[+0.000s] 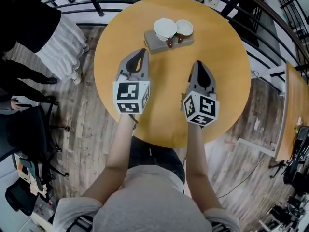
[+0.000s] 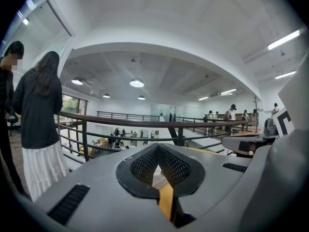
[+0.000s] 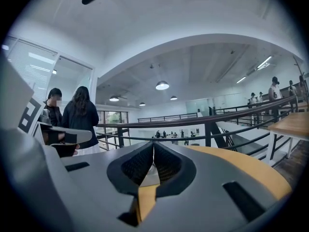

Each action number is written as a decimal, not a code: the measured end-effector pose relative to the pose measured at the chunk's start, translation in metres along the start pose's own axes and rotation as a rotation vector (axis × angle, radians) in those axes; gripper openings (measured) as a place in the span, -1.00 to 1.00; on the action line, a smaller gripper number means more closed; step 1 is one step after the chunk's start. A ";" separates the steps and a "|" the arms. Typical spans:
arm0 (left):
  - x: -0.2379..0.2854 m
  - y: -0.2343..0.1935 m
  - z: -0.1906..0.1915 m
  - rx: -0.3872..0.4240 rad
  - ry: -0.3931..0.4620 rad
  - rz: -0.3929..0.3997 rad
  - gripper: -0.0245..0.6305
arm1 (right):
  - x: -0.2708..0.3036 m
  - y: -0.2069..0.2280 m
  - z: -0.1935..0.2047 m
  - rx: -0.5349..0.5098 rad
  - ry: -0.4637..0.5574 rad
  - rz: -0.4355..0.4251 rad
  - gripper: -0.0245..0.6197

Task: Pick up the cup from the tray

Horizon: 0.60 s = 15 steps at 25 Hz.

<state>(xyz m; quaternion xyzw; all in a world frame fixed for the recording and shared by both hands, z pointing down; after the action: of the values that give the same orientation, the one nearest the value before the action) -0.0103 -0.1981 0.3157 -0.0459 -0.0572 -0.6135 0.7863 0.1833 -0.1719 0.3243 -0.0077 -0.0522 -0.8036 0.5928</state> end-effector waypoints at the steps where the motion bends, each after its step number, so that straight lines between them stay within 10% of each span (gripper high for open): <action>1: 0.003 0.001 0.002 -0.003 -0.004 -0.004 -0.90 | 0.003 0.003 0.003 -0.001 -0.008 -0.004 -0.90; 15: 0.050 -0.004 0.026 0.003 -0.056 0.008 -0.90 | 0.072 0.013 0.044 0.008 -0.091 -0.005 -0.90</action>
<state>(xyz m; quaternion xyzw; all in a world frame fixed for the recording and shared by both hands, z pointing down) -0.0032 -0.2429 0.3489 -0.0618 -0.0799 -0.6088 0.7869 0.1721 -0.2399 0.3748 -0.0419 -0.0825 -0.8038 0.5877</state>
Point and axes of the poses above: the fingertips, and each gripper's own axes: x forward along the fingers, y to its right, z out of its underside, the point moved 3 cm from there along -x, backward along the fingers, and after that the axes turned 8 degrees about -z, right-handed, at the moved point
